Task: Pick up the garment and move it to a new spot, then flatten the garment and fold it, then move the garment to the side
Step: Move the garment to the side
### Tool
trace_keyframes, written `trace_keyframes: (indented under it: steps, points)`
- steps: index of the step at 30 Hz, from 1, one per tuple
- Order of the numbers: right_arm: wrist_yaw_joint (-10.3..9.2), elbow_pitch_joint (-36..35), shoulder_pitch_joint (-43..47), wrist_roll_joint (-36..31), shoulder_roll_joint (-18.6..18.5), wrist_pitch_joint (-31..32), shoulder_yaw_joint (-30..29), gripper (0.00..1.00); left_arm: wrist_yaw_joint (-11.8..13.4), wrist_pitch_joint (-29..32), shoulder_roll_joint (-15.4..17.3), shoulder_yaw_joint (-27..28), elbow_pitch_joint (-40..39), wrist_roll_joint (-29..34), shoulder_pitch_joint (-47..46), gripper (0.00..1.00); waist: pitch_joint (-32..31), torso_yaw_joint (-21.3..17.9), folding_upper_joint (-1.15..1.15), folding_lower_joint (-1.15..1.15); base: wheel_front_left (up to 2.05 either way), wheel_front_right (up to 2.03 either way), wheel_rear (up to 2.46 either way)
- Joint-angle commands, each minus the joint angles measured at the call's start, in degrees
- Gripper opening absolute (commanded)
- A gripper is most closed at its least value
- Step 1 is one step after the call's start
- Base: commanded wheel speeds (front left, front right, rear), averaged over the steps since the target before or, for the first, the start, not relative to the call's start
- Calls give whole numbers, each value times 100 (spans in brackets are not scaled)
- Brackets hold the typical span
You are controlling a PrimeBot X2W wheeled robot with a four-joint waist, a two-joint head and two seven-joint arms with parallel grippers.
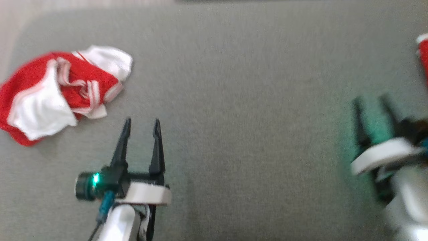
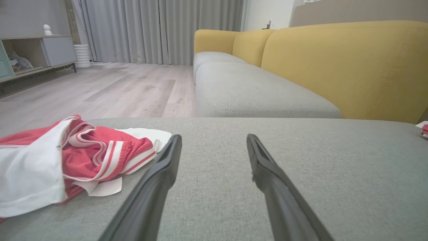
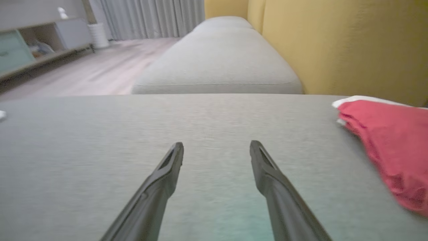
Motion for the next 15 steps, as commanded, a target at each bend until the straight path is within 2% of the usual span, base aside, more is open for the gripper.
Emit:
trace_keyframes:
  steps: [1, 7, 11, 15]
  points:
    - [-4, -326, 115, 48, 58, -74, 128, 100, 48, -28, 9, 243, -89, 11, 29, 100, -831, 190, 0, 2, 0, 0, 0]
    - [-4, -1288, 1143, -281, 885, -77, 120, 100, 113, -28, 9, 455, 104, 83, 353, 100, -1411, 312, 0, 2, 0, 0, 0]
    - [-4, -1758, 1569, -620, 1135, -78, -71, 100, 53, -28, 9, 527, 155, 167, 535, 100, -1594, 330, 0, 2, 0, 0, 0]
    - [-4, -1992, 1845, -764, 1223, -78, -164, 100, 8, -28, 9, 602, 197, 293, 681, 100, -1687, 318, 0, 2, 0, 0, 0]
